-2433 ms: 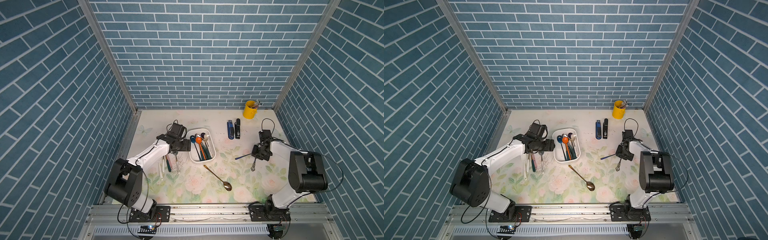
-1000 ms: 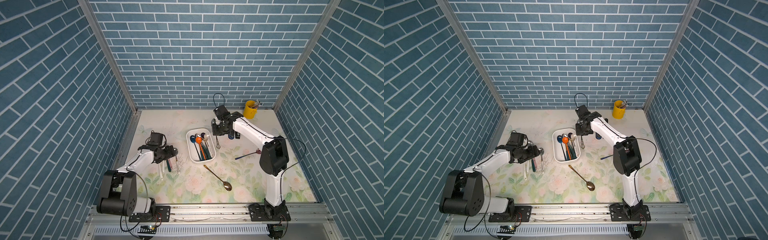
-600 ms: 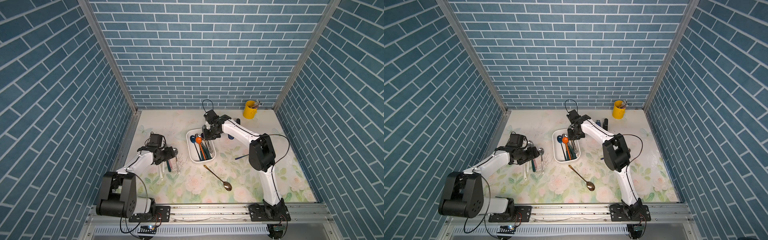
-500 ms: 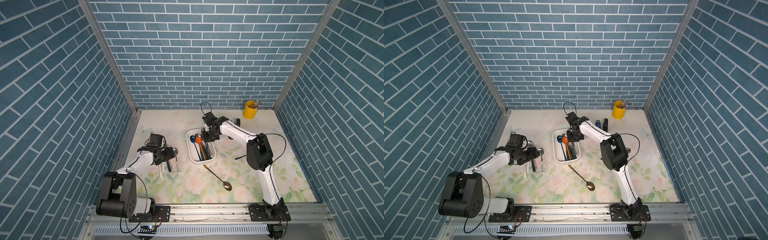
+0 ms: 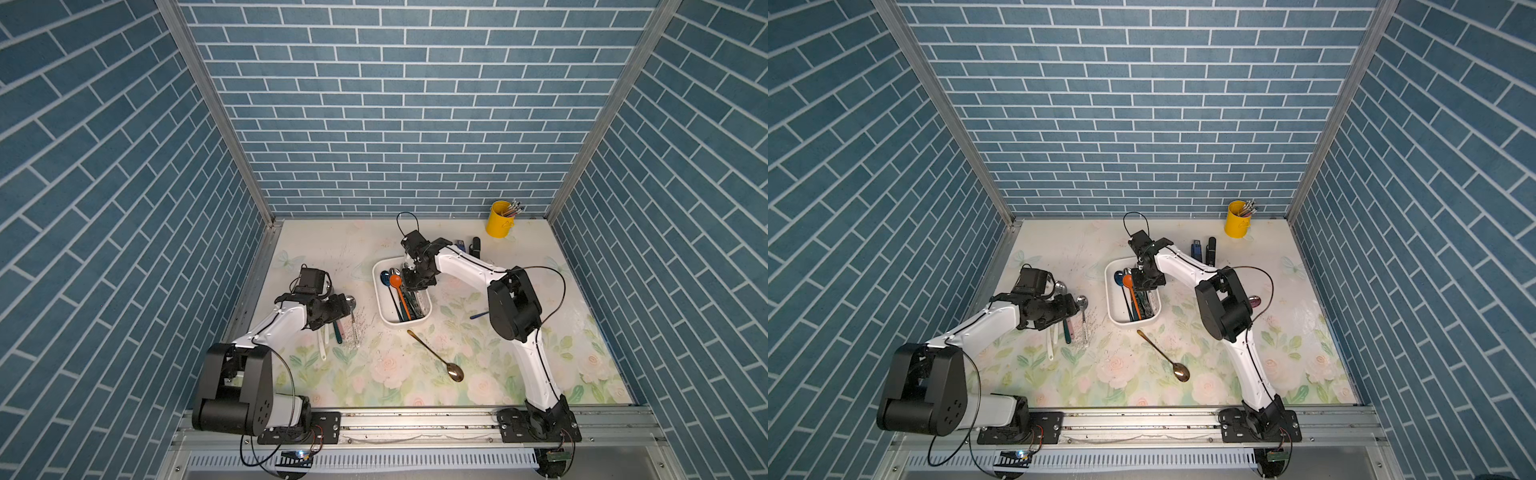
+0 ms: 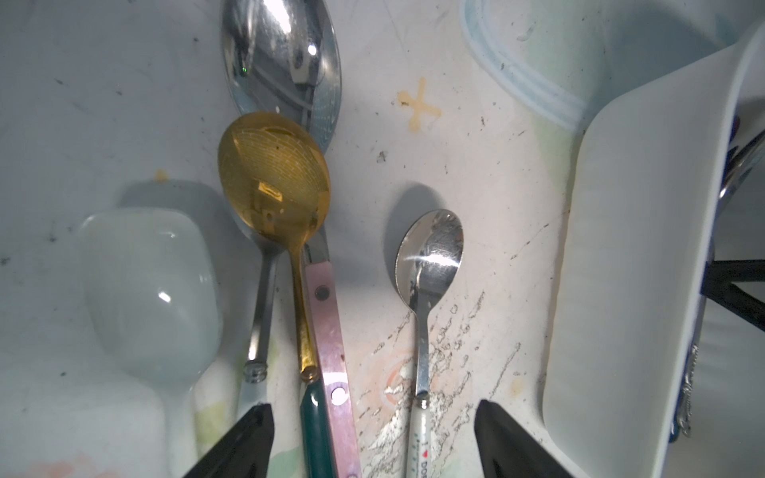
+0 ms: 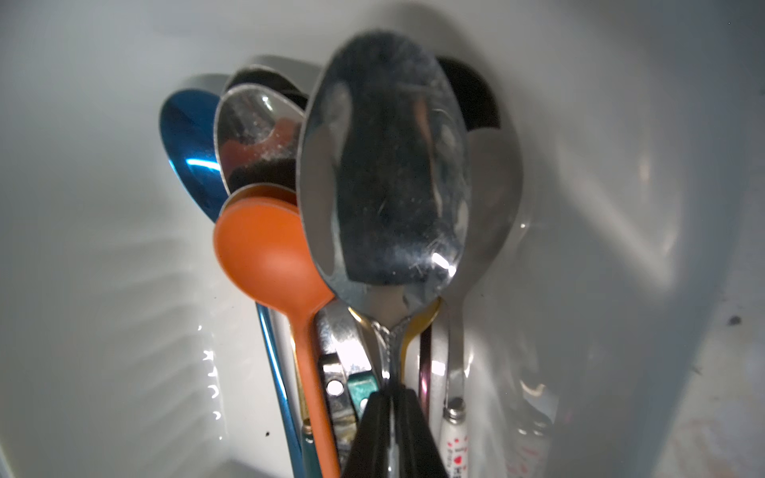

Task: Put the spoon into the storage box
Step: Place the spoon in the storage box, then pick up the spoon from the center of the board.

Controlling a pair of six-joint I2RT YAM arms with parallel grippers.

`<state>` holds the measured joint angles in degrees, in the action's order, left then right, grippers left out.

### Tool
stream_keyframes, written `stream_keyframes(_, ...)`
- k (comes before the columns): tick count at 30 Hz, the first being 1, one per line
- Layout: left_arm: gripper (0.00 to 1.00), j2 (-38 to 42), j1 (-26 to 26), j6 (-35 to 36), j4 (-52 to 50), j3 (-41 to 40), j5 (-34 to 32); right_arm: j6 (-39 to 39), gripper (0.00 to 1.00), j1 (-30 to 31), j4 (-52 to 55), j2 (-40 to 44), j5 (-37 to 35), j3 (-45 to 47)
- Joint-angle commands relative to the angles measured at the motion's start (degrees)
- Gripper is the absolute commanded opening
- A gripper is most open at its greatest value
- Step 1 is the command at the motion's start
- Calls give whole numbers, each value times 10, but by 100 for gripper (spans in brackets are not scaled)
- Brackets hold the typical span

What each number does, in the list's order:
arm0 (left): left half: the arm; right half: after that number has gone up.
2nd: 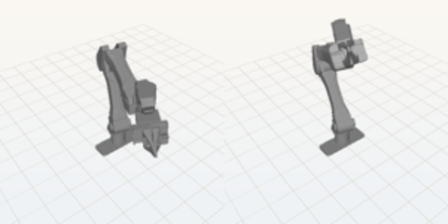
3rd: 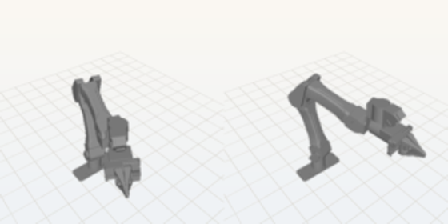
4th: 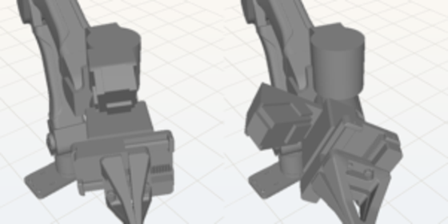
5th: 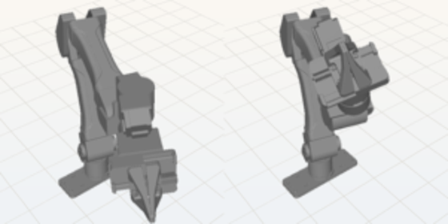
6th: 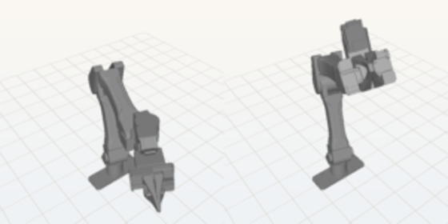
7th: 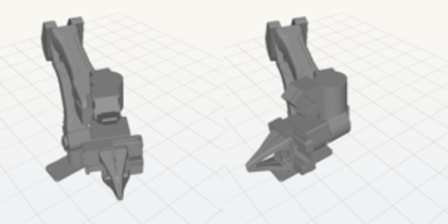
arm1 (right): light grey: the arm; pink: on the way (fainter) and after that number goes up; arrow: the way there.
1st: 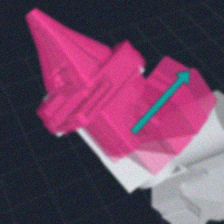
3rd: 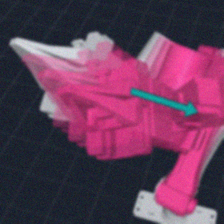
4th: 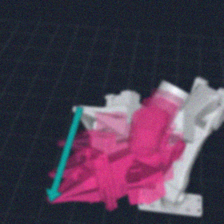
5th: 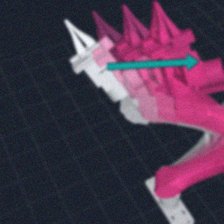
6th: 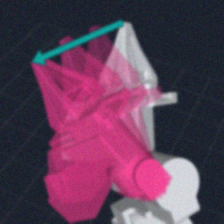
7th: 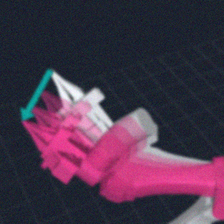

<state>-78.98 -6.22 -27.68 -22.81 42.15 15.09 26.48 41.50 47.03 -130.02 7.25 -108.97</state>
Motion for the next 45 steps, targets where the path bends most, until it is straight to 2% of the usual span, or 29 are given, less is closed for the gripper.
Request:
stream_keyframes(1,82,6,4,3,-5,-2,-4,-9,16,3,4,-2,-3,1)
stream_keyframes(3,82,6,4,7,-6,-1,-5,-7,17,3,4,2,-1,-2)
stream_keyframes(7,82,5,3,15,-11,6,-8,4,26,3,3,15,-4,-7)
stream_keyframes(11,82,7,1,24,-17,21,-10,16,30,3,10,39,-25,-8)
stream_keyframes(16,82,12,-12,36,-20,44,-16,27,34,-12,8,114,-61,23)
stream_keyframes(21,82,19,-18,39,-17,55,-25,56,35,-60,-12,218,-76,136)
stream_keyframes(26,82,20,-43,46,-12,70,-48,99,36,-122,-62,339,-77,295)
stream_keyframes(29,82,20,-56,47,-7,79,-59,128,36,-162,-65,378,-88,363)
stream_keyframes(33,82,13,-68,46,-6,84,-66,161,36,-191,-59,406,-136,406)
stream_keyframes(38,82,5,-73,42,-6,83,-73,264,35,-229,-40,398,-170,449)
stream_keyframes(45,82,9,-74,39,-7,72,-75,337,37,-261,-86,379,-145,484)
